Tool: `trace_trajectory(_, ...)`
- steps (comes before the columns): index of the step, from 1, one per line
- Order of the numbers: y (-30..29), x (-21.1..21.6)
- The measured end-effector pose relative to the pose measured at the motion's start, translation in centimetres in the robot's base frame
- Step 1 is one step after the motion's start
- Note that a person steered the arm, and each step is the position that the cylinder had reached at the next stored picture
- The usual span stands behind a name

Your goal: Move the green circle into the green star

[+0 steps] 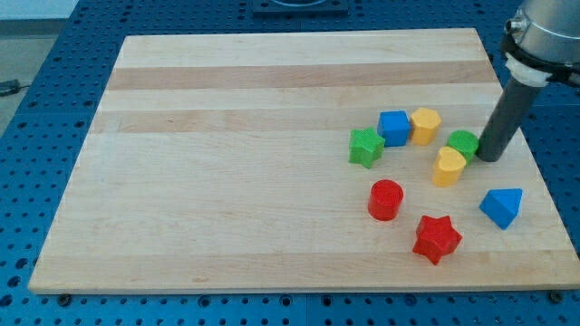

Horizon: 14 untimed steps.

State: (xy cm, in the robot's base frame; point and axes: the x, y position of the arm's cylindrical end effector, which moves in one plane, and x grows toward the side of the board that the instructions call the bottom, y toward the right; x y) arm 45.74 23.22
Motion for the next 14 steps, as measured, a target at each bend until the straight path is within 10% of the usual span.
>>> trace_trajectory(11,-10.6,-0.4)
trace_trajectory(14,-0.6,-0.2)
